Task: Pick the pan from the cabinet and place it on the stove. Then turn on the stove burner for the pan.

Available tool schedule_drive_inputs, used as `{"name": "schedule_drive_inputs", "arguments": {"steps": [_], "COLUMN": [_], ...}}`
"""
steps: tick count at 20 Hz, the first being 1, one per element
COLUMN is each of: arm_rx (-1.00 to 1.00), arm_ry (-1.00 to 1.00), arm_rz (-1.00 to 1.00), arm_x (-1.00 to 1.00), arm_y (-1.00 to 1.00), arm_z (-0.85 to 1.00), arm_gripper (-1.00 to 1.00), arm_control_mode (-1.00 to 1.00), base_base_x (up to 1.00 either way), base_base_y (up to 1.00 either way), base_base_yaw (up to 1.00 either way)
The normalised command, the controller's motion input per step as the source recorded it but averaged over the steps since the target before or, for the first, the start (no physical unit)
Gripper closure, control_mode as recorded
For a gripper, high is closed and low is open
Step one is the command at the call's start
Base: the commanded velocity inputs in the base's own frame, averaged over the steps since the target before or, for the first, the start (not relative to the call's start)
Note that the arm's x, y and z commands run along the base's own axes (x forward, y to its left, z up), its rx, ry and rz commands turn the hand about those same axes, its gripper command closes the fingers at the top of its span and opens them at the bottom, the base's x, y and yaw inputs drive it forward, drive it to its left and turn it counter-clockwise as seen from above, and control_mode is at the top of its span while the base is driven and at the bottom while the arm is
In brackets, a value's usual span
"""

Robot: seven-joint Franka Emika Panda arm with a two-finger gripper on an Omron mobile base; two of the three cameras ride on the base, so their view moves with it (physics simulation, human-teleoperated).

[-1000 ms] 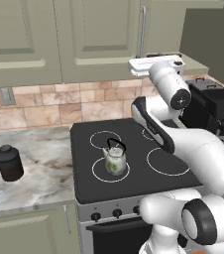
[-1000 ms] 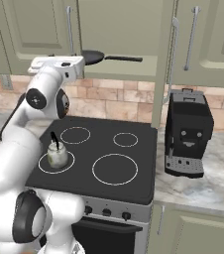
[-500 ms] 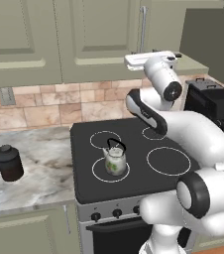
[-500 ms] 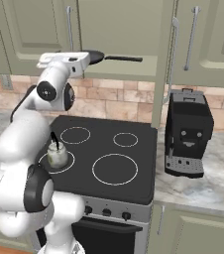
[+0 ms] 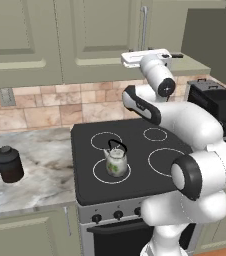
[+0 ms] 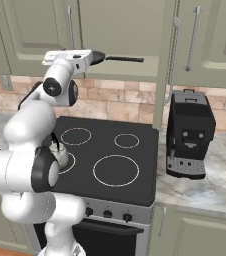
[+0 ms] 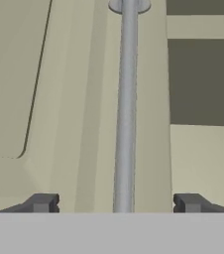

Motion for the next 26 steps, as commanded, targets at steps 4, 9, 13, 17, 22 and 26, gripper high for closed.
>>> {"name": "schedule_drive_inputs", "arguments": {"steps": [4,9,13,17,22,26], "arm_rx": [0.0,0.0,-0.01,-0.03,-0.03,-0.02], "arm_ry": [0.0,0.0,0.0,-0.02,0.0,0.01], "arm_rz": [0.0,0.0,-0.01,-0.09,-0.2,-0.2], "arm_x": [0.41,0.25,-0.1,-0.04,0.03,0.16], "arm_y": [0.17,0.15,0.12,0.11,0.08,0.07], "arm_z": [0.0,0.0,0.0,0.0,0.0,0.0], "arm_gripper": [1.0,1.0,1.0,1.0,1.0,1.0], "arm_control_mode": [-1.0,-1.0,-1.0,-1.0,-1.0,-1.0], "base_base_x": [0.0,0.0,0.0,0.0,0.0,0.0], "base_base_y": [0.0,0.0,0.0,0.0,0.0,0.0], "base_base_yaw": [0.0,0.0,0.0,0.0,0.0,0.0]}}
